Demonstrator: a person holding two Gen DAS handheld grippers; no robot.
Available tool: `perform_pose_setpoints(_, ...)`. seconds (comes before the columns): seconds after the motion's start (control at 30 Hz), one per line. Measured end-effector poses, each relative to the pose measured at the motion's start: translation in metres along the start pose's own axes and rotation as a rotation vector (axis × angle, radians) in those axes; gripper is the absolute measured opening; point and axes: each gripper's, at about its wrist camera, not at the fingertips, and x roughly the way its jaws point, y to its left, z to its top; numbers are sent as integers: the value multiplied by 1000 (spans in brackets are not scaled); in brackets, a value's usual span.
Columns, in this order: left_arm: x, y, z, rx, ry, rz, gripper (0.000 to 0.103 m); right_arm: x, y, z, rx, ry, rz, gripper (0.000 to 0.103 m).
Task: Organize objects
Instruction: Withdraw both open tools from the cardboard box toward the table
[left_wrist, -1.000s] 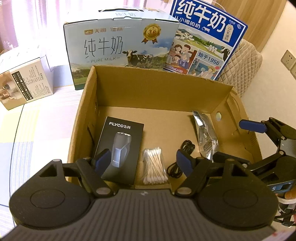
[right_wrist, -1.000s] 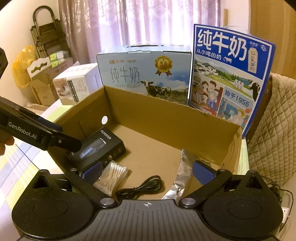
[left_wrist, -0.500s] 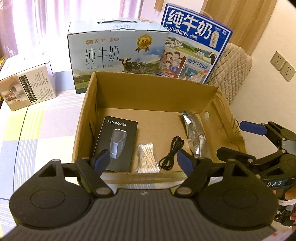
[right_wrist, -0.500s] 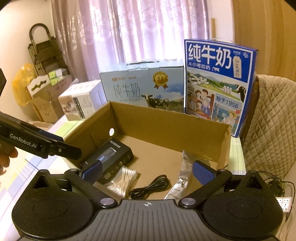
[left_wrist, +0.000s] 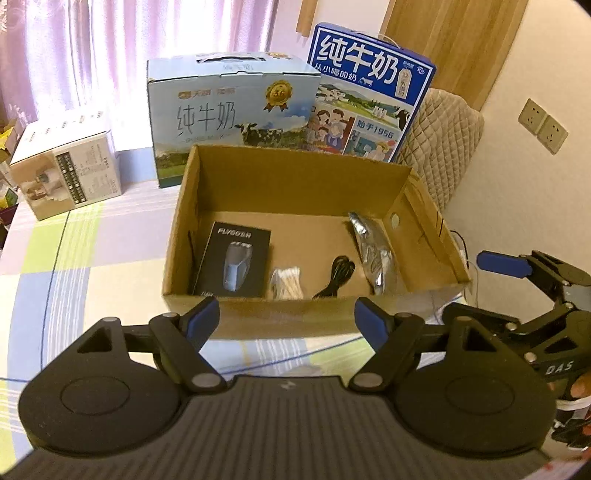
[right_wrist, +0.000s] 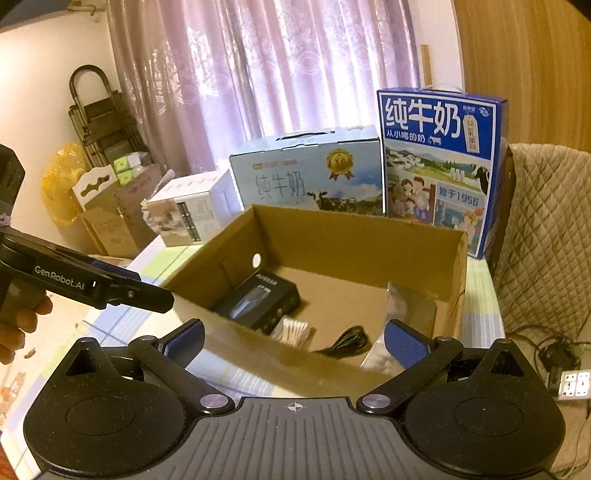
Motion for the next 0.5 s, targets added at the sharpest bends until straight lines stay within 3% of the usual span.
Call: perform_pose_setpoints(0.5, -26, 15, -54, -20, 40, 16, 77, -18, 24, -43, 61, 62, -10, 101)
